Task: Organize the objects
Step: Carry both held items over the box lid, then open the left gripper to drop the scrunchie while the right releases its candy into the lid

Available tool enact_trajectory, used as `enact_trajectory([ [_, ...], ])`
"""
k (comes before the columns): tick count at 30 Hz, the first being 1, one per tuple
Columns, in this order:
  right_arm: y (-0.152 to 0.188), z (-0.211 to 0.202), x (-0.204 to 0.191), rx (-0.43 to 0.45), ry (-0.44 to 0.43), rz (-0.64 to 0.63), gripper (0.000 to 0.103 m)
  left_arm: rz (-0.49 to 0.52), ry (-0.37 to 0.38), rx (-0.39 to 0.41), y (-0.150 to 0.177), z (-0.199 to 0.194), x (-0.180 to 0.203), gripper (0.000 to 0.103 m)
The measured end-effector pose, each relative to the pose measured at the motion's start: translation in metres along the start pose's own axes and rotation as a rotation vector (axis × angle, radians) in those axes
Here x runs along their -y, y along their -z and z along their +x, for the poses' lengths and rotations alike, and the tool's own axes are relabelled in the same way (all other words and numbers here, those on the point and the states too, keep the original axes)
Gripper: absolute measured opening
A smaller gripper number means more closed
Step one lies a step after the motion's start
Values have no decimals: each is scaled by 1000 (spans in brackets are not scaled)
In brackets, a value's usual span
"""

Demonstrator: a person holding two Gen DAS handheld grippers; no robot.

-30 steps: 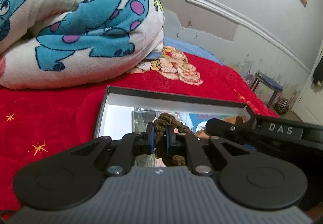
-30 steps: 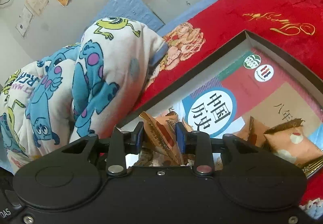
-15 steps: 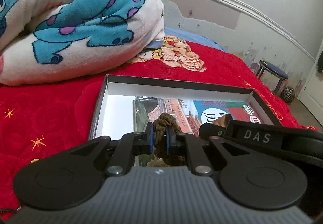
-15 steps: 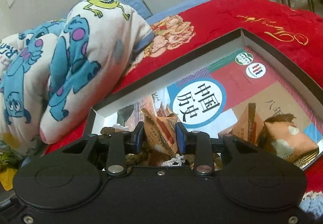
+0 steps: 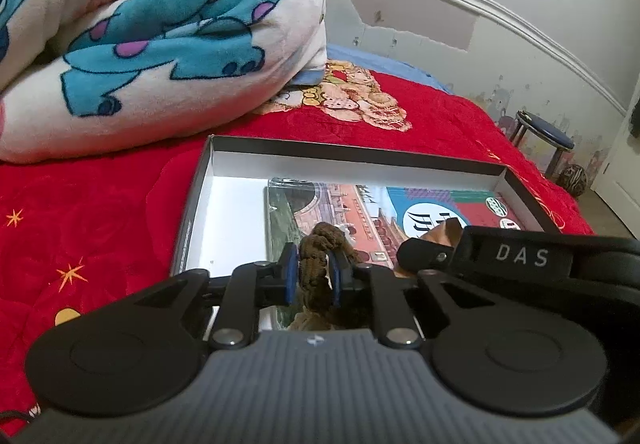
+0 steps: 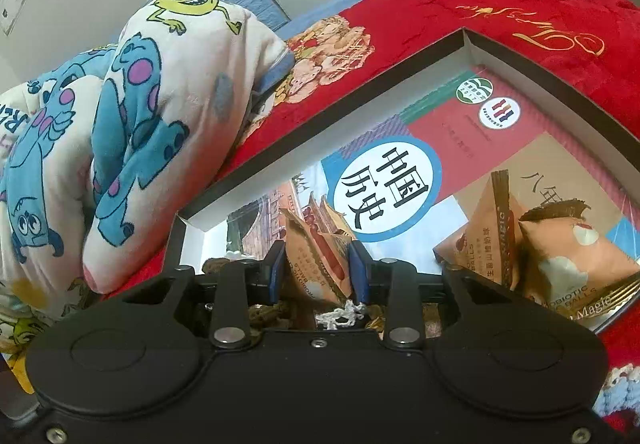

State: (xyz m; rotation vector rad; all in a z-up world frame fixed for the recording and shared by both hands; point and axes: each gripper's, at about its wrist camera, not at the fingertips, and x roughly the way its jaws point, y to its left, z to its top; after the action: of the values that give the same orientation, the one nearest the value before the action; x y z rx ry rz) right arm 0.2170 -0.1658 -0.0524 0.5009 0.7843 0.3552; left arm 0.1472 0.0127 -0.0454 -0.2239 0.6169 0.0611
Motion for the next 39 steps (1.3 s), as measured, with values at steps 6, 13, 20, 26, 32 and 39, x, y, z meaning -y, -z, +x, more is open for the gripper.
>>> enact_trajectory([
  [6,1,0,-2,6,9,-7,35,-25,11,-21,2,5,-5,54],
  [13,-1,-2,0,4,-24,32,53,6,44,-34,1,4,0,65],
  [20,-3,-14,-6,43,-35,25,66,-11,35,-24,-5,-6,1,74],
  [26,-14,-29,-5,61,-79,99,72,-64,89,-36,-17,-17,-10,76],
  [32,-22,-47,-8,88,-129,127,75,-80,76,-9,-26,-33,-19,76],
  [39,-25,-89,-21,139,-157,68,79,-66,158,47,-43,-69,-9,76],
])
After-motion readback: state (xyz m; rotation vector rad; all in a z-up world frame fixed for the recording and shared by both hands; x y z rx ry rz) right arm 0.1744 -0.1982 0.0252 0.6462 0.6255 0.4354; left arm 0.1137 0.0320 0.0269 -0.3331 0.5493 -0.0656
